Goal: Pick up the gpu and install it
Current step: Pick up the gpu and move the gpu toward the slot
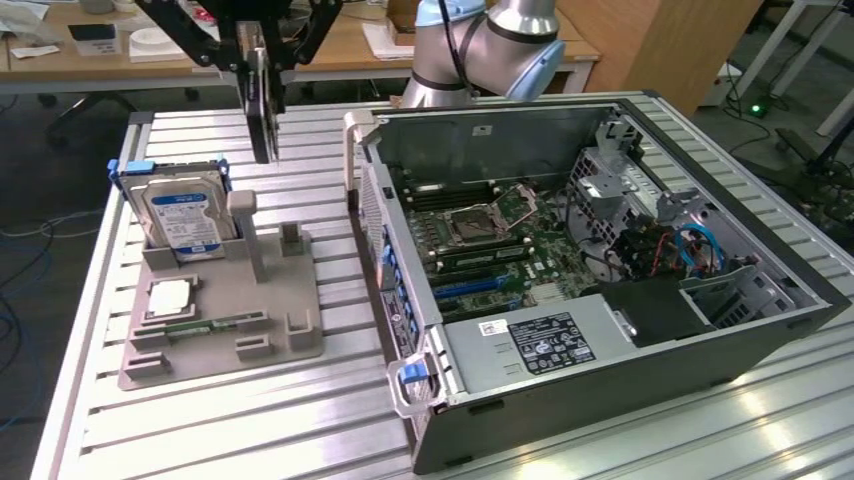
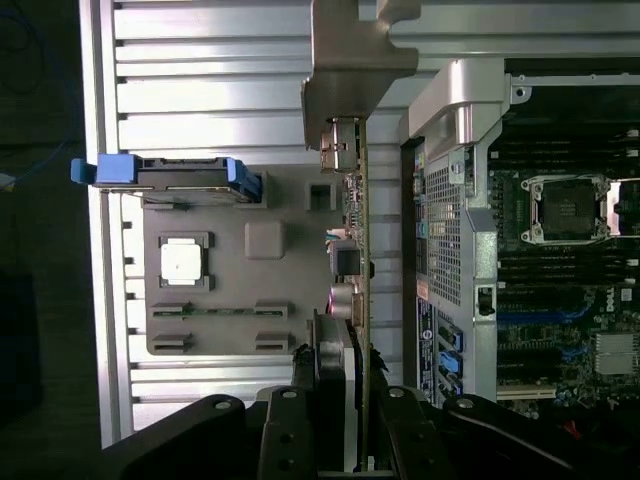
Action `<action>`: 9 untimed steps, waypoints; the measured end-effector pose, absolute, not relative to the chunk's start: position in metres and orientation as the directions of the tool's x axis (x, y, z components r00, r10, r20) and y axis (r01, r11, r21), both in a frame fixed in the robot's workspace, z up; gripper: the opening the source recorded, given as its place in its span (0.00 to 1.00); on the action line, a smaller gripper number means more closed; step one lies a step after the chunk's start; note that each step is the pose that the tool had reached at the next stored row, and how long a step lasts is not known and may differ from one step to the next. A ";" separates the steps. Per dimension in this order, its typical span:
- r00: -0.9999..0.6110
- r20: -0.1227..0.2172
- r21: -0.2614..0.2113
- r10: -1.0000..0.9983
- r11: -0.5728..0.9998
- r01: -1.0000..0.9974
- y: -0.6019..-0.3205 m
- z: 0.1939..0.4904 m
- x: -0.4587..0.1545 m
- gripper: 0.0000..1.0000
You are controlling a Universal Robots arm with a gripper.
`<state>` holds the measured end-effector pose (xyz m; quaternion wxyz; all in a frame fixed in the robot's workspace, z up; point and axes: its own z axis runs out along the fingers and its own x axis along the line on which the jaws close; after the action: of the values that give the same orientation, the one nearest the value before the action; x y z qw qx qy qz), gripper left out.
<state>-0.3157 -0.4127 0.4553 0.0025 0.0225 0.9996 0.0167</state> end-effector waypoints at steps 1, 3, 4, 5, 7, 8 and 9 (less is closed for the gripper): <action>-0.999 -0.004 0.033 0.045 0.998 0.045 -0.413 0.455 -0.316 0.28; -0.999 -0.004 0.033 0.045 0.998 0.045 -0.413 0.454 -0.316 0.28; -0.999 -0.004 0.033 0.045 0.998 0.045 -0.413 0.453 -0.316 0.28; -0.999 -0.004 0.033 0.045 0.998 0.045 -0.413 0.452 -0.316 0.28; -0.999 -0.004 0.033 0.045 0.998 0.045 -0.413 0.451 -0.315 0.28; -0.999 -0.004 0.033 0.045 0.998 0.045 -0.413 0.450 -0.314 0.28; -0.999 -0.004 0.033 0.045 0.998 0.045 -0.413 0.450 -0.313 0.28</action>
<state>-0.3126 -0.4130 0.4501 0.0026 0.0224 0.9996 0.0167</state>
